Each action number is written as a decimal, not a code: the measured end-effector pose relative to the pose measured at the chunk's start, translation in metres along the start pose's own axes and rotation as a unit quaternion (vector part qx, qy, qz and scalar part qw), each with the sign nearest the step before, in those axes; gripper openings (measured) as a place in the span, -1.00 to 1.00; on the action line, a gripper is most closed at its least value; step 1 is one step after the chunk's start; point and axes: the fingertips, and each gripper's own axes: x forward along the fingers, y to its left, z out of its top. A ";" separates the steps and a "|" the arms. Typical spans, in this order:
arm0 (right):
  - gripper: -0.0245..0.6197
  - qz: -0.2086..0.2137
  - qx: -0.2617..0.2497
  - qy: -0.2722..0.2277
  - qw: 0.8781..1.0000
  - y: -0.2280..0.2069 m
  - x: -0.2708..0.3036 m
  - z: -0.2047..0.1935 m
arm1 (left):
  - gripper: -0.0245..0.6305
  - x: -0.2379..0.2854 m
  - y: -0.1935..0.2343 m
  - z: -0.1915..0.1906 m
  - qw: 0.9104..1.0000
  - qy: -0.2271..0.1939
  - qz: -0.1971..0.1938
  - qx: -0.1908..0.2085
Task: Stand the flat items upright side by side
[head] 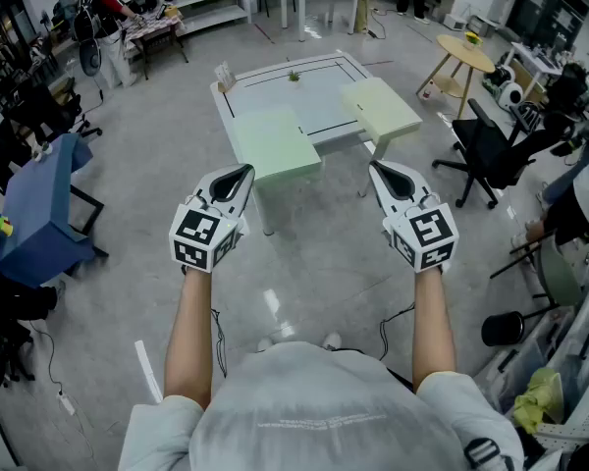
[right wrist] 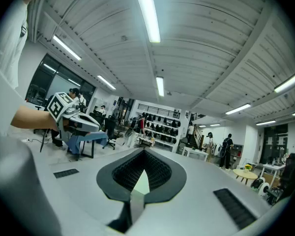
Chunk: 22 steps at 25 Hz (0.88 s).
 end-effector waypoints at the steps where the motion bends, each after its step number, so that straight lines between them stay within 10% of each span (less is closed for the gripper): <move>1: -0.85 -0.001 -0.002 0.001 1.000 -0.006 -0.001 -0.003 | -0.87 0.004 -0.002 0.002 1.000 0.000 0.001 0.002; 5: -0.85 0.004 0.021 -0.017 1.000 -0.032 -0.010 -0.009 | -0.87 0.021 -0.011 0.011 1.000 -0.008 0.007 -0.018; 12: -0.85 0.054 0.020 -0.027 0.998 -0.065 -0.022 -0.023 | -0.87 0.050 -0.027 0.048 0.975 -0.071 -0.011 -0.209; 22: -0.85 0.105 0.039 -0.029 0.993 -0.085 0.031 -0.037 | -0.71 0.080 0.002 0.004 0.979 -0.001 0.051 -0.199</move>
